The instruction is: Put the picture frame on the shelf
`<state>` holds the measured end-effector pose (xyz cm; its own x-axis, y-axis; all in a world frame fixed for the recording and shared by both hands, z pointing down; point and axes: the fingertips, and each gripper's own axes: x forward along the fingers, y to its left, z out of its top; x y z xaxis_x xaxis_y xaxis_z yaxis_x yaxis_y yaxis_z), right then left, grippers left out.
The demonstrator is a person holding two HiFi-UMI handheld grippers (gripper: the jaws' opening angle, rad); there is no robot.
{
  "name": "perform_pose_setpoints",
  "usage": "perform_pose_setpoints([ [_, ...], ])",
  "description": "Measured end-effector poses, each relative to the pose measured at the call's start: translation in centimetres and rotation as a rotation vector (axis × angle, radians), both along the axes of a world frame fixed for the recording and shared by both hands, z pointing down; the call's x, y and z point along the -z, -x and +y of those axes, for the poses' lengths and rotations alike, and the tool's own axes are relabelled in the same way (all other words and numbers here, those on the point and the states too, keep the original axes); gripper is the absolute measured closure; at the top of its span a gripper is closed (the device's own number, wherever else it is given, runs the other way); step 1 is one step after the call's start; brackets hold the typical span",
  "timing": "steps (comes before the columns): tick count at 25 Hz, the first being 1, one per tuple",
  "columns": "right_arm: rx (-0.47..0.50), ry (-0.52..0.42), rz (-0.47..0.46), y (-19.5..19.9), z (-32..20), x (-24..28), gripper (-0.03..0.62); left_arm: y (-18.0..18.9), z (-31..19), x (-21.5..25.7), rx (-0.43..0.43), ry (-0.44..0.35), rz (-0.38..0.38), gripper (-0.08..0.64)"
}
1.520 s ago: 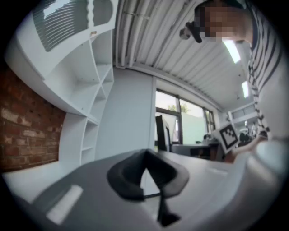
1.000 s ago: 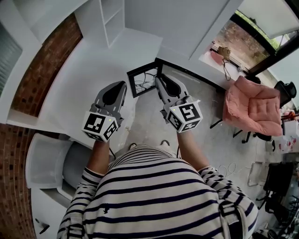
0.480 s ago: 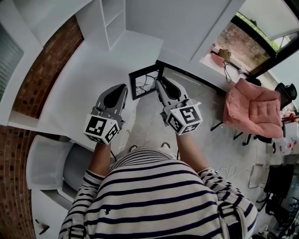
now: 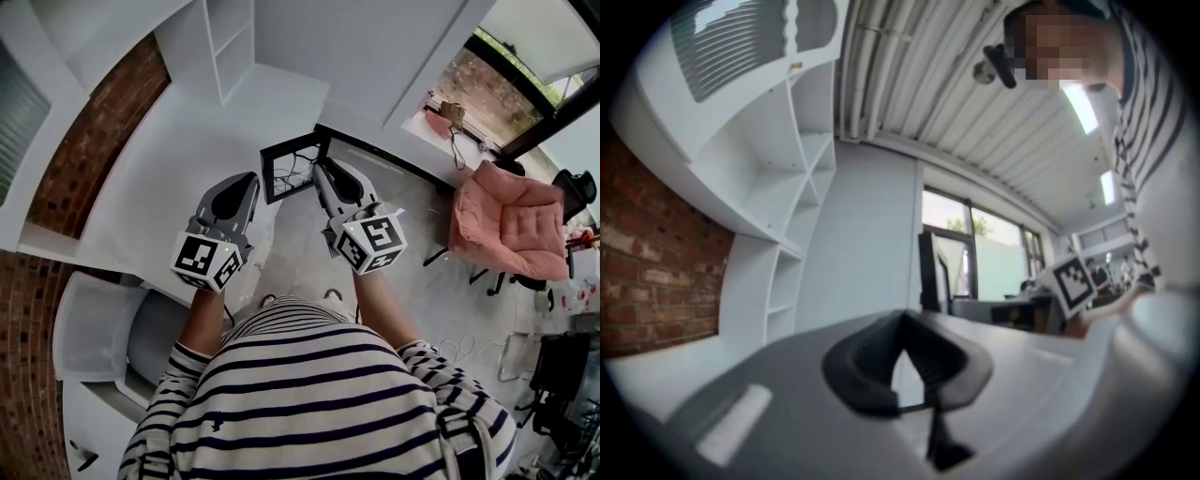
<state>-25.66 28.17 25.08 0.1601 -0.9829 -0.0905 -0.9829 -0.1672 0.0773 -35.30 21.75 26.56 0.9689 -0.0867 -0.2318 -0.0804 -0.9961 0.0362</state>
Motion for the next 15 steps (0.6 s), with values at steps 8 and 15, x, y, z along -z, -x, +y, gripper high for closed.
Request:
perform_pose_setpoints([
  [8,-0.002,-0.007,-0.007,0.05,0.03,0.0,0.534,-0.03,0.24,0.02,-0.006,-0.003,0.003,0.554],
  [15,0.0,-0.008,-0.01,0.27,-0.15,0.11,0.534,0.18,0.2,0.16,-0.011,-0.002,0.004,0.554],
])
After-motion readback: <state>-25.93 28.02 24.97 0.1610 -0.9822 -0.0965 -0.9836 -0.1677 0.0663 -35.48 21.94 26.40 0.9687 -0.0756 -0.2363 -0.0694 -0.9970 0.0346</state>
